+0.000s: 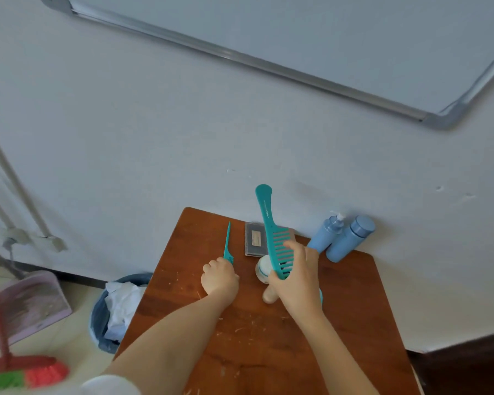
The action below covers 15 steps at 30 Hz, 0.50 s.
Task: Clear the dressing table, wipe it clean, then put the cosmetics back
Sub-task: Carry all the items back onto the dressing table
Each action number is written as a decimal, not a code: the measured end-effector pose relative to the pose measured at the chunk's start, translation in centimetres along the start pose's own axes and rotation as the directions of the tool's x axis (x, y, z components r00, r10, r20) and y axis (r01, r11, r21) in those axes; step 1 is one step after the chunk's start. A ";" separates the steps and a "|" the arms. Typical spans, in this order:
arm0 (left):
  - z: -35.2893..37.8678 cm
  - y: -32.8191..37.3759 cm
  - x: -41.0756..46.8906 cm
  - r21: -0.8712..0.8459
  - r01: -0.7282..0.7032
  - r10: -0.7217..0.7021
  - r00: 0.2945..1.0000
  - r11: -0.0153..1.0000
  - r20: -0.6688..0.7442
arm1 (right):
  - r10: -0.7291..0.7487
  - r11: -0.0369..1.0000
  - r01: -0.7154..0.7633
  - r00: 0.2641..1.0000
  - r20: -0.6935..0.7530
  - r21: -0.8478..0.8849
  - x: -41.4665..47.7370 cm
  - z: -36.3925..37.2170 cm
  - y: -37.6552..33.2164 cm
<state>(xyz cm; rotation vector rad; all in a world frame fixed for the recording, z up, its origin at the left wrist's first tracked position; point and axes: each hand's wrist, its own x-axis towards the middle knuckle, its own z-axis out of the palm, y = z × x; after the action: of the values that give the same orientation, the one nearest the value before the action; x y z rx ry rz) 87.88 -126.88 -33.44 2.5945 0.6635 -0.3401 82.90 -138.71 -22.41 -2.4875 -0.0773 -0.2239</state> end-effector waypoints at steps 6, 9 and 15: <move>-1.3 -0.4 -0.5 -0.066 0.027 -0.024 0.999 0.997 0.044 | -0.048 0.999 0.048 0.999 0.000 -0.001 -0.1 0.8 0.3; -2.5 -2.0 -1.0 -0.183 0.031 -0.024 0.999 0.983 0.039 | -0.101 0.995 0.101 0.995 0.017 0.006 0.1 1.8 0.2; -4.6 -7.6 -3.1 -0.360 0.045 -0.070 0.996 0.932 -0.056 | -0.173 0.983 0.158 0.965 0.195 0.091 -0.3 5.1 -1.0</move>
<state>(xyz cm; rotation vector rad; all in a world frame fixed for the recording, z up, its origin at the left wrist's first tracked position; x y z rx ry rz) 81.98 -119.96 -31.03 2.2481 0.7498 -0.1326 83.20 -134.79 -25.88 -2.4227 -0.3731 -0.0353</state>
